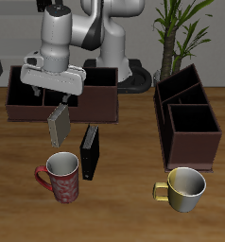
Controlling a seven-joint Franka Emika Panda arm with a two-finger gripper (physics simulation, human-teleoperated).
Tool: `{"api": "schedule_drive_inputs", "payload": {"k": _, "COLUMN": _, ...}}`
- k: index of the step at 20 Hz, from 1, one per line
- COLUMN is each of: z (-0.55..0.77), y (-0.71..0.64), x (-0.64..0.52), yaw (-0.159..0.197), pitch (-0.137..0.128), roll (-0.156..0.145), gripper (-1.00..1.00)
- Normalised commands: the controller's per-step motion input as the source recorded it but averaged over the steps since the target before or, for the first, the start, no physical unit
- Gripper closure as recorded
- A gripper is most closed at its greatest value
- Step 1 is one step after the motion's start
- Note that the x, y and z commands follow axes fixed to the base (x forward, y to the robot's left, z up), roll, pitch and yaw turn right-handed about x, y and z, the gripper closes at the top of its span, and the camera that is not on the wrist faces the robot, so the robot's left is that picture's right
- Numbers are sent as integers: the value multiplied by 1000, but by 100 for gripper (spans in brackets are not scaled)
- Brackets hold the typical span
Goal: Place the yellow book into the left desk caddy's left compartment
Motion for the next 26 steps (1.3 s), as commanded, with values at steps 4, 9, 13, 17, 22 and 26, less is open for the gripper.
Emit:
{"api": "schedule_drive_inputs", "payload": {"k": 4, "z": -261, "y": -22, "x": 72, "yaw": -53, "pitch": -4, "roll": -17, "gripper": -100}}
{"api": "schedule_drive_inputs", "payload": {"k": 9, "z": -259, "y": 72, "x": 64, "yaw": -34, "pitch": 10, "roll": 1, "gripper": -100}}
{"api": "schedule_drive_inputs", "payload": {"k": 13, "z": -328, "y": 43, "x": 83, "yaw": -18, "pitch": 37, "roll": 3, "gripper": -100}}
{"api": "schedule_drive_inputs", "payload": {"k": 17, "z": -309, "y": 0, "x": 17, "yaw": -36, "pitch": 35, "roll": -1, "gripper": -100}}
{"api": "schedule_drive_inputs", "payload": {"k": 22, "z": -231, "y": 48, "x": 19, "yaw": -23, "pitch": 23, "roll": -7, "gripper": 100}}
{"api": "schedule_drive_inputs", "payload": {"k": 26, "z": -178, "y": 94, "x": 55, "yaw": -38, "pitch": 16, "roll": 5, "gripper": 100}}
